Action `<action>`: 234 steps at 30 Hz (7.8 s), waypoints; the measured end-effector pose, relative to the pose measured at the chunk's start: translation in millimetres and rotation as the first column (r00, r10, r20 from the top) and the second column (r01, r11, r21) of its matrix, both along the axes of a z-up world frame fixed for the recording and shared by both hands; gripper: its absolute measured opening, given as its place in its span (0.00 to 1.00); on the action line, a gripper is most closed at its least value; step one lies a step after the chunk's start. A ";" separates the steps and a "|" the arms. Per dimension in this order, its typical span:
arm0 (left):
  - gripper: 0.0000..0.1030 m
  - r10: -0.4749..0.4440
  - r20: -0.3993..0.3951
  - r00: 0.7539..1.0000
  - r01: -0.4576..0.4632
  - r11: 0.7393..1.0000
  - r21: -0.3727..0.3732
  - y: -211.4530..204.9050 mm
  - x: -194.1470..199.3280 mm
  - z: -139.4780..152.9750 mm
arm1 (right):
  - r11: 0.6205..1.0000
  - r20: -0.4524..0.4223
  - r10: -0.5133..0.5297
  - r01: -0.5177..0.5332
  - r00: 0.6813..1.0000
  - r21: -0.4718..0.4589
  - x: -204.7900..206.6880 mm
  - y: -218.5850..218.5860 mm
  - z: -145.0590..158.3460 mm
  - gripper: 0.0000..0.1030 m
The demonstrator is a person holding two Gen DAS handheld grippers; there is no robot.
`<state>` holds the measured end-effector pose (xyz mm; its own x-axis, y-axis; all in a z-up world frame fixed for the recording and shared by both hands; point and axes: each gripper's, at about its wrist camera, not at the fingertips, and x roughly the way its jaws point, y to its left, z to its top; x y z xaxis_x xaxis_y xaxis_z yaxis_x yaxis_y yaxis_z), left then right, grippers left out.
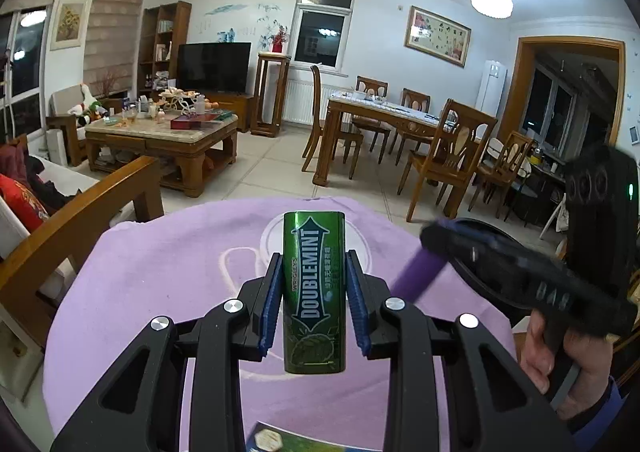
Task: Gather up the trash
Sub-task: 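Carry the gum pack and purple tube over the black bin and release both, then move the left gripper to the orange ball while the right gripper approaches the small bottle, then grasp the orange ball with the left gripper while the right gripper grasps the eye-drop bottle, then carry the orange ball and eye-drop bottle over the black bin and release both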
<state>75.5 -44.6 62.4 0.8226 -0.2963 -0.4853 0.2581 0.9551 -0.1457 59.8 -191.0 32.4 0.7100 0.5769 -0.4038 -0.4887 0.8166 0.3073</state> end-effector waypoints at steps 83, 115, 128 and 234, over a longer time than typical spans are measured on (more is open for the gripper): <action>0.70 -0.398 -0.015 0.917 0.398 0.914 0.076 -266.8 24.0 -22.1 | 0.833 -0.134 -0.513 0.529 0.848 0.159 -11.5 -372.3 -76.4 0.61; 0.35 -0.177 -0.426 0.887 0.313 0.909 0.274 -15.9 127.4 -95.6 | 0.897 -0.269 -0.108 -0.023 0.957 -0.441 124.3 26.9 -102.7 0.61; 0.33 -0.165 -0.395 0.904 0.269 0.937 0.224 5.8 127.6 -96.0 | 0.865 -0.312 -0.096 -0.076 0.945 -0.497 162.8 56.0 -133.8 0.56; 0.66 -0.413 -0.075 0.908 0.419 0.902 0.105 -278.2 20.9 -41.0 | 0.845 -0.230 -0.449 0.494 0.864 0.206 -18.9 -348.7 -104.1 0.50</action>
<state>96.4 -322.8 21.4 0.6107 -0.5458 -0.5737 0.6312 0.7730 -0.0635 40.9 -539.7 -71.7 0.8570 0.2864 -0.4283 0.0124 0.8196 0.5729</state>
